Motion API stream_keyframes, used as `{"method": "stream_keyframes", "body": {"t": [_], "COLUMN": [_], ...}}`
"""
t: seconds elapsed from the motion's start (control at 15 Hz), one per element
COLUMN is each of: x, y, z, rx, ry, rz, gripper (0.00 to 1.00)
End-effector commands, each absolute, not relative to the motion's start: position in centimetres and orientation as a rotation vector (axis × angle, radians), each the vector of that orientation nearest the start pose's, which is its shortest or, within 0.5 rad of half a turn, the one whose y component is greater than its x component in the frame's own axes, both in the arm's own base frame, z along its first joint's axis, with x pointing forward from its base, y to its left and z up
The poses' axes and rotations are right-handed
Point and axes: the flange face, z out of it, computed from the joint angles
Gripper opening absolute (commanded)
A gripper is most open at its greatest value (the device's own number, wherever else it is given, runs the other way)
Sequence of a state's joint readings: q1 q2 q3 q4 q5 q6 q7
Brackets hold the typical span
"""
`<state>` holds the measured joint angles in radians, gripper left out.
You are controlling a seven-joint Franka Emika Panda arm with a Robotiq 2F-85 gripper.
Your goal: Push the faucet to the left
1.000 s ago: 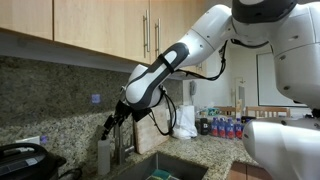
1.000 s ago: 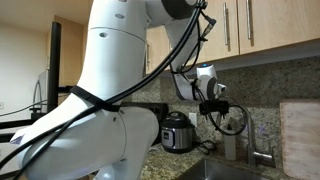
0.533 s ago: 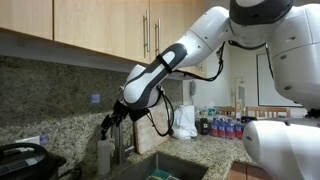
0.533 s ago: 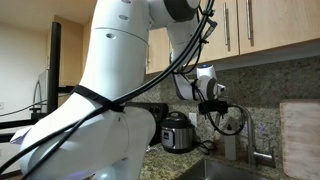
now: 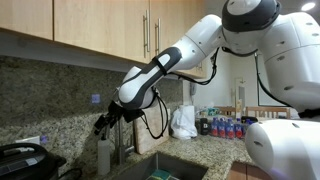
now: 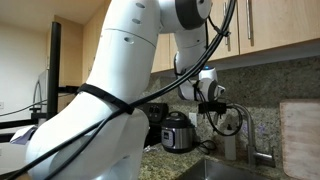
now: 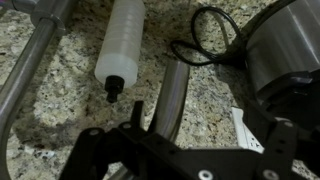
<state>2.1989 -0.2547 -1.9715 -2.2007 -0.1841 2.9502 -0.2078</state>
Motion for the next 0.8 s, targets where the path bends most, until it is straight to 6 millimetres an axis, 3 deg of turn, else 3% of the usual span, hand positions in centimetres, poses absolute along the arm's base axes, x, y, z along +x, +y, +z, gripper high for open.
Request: {"method": "stream_keyframes", "body": {"t": [0.0,0.73], "x": [59.2,62.4], "y": [13.1,15.2], "z": [40.7,39.6], "rx": [-2.711,-2.649], "ry": [-0.715,-0.707], "rz": [-0.981,-1.014], "gripper": [1.0,1.0]}}
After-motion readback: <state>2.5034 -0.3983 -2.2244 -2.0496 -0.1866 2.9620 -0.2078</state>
